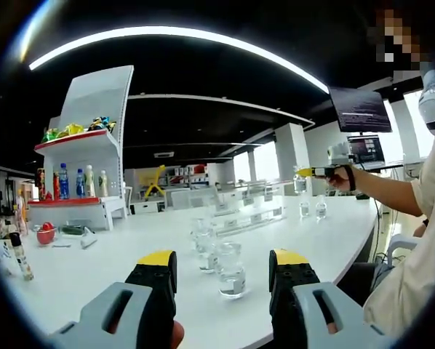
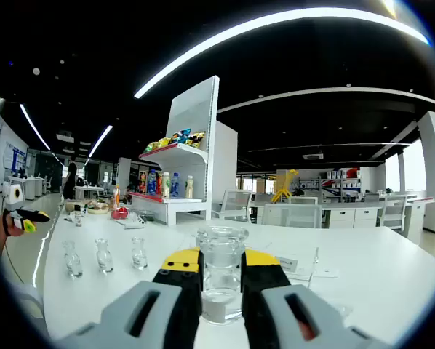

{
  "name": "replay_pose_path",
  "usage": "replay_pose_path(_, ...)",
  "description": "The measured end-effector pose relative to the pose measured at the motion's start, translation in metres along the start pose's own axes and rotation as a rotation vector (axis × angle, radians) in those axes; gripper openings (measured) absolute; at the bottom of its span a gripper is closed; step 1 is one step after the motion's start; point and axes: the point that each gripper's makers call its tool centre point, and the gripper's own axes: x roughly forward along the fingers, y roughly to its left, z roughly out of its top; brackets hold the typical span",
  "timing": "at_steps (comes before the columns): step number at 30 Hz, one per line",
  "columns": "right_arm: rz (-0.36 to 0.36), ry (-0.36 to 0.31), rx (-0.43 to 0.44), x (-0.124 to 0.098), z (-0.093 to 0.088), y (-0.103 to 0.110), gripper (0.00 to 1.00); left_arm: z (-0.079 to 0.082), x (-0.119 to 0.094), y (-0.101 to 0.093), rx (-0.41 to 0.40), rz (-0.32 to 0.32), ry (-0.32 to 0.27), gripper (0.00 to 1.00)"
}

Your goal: Identify the label on the chemical reagent bottle, grasp the chemical reagent bottle, and place it in the designated position on the reagent rack

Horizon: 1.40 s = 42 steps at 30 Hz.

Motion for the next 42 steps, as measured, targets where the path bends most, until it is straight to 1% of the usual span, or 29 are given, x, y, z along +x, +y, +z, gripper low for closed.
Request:
replay_pose_path(5,-0.005,-0.004,0.018,0.005,-0.001,-0.004,0.19,0.0,0.001,0.001,-0.003,0.005,0.004,0.51)
replay_pose_path(10,-0.011,0.014,0.008,0.012,-0.004,-0.003,0.19,-0.004,0.002,0.004,-0.014,0.009,0.003,0.51)
replay_pose_path(14,-0.008,0.023,0.002,0.021,-0.005,0.0,0.19,-0.008,0.003,0.004,-0.02,0.009,0.01,0.51)
replay_pose_path(15,-0.006,0.028,-0.002,0.027,-0.005,-0.003,0.19,-0.008,0.003,0.004,-0.021,0.009,0.011,0.51)
replay_pose_path(17,-0.002,0.034,-0.015,0.035,-0.005,-0.005,0.19,-0.009,0.003,0.005,-0.021,0.01,0.011,0.51)
replay_pose_path(22,0.017,0.036,-0.031,0.047,-0.001,0.001,0.19,-0.007,0.004,0.004,-0.017,0.006,0.01,0.51)
replay_pose_path(26,0.022,0.043,-0.033,0.057,-0.002,0.003,0.19,-0.008,0.005,0.006,-0.019,0.005,0.009,0.51)
replay_pose_path(28,0.023,0.043,-0.03,0.06,-0.002,0.003,0.19,-0.012,0.005,0.009,-0.022,0.014,0.016,0.51)
replay_pose_path(34,0.032,0.051,-0.039,0.069,-0.003,0.006,0.19,-0.012,0.004,0.01,-0.024,0.016,0.013,0.51)
replay_pose_path(38,0.032,0.059,-0.044,0.075,-0.005,0.005,0.19,-0.014,0.005,0.011,-0.025,0.017,0.021,0.51)
replay_pose_path(42,0.026,0.048,-0.033,0.081,-0.007,0.001,0.19,-0.014,0.008,0.008,-0.021,0.01,0.016,0.51)
